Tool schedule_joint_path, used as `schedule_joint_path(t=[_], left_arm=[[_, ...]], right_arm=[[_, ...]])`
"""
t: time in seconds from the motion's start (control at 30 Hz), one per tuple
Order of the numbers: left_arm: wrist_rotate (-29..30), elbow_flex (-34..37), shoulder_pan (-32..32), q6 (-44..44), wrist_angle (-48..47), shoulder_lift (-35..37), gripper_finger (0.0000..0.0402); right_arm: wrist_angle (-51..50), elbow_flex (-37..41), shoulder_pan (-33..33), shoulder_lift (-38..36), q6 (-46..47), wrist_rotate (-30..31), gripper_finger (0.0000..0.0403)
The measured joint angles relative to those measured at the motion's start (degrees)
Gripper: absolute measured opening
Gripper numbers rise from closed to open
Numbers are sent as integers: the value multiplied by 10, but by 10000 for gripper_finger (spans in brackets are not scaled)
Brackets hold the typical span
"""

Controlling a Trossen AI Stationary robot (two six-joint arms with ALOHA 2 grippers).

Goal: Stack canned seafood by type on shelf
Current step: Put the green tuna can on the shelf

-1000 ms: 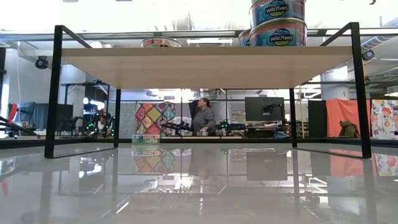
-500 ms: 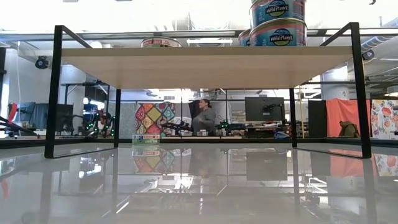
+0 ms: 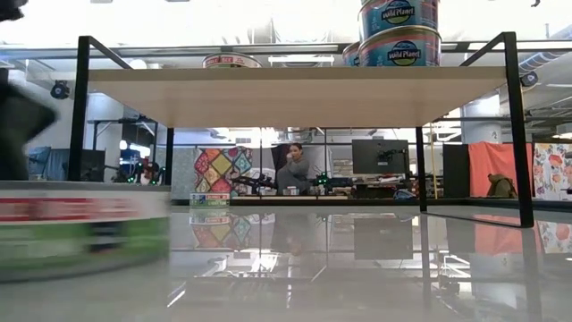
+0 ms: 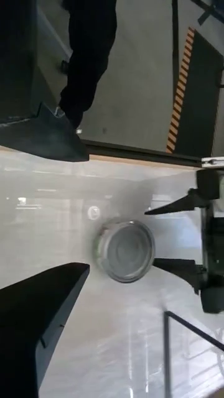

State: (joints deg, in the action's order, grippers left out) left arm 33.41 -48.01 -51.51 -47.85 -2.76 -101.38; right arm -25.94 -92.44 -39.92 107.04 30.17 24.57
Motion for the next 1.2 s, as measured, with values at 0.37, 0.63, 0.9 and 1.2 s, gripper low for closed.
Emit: schedule_joint_path(t=[0.37, 0.63, 0.9, 1.2], left_arm=[[9, -26, 27, 91, 9, 1, 333], [57, -67, -52, -102, -134, 1, 333], [98, -83, -73, -202, -120, -81, 333], [145, -124, -68, -207, -116, -144, 332]], right_arm=[[69, 111, 0, 0, 70, -6, 269], [170, 180, 35, 0, 25, -7, 246], [121, 83, 40, 68, -42, -11, 207], [-161, -107, 5, 157, 9, 64, 202]])
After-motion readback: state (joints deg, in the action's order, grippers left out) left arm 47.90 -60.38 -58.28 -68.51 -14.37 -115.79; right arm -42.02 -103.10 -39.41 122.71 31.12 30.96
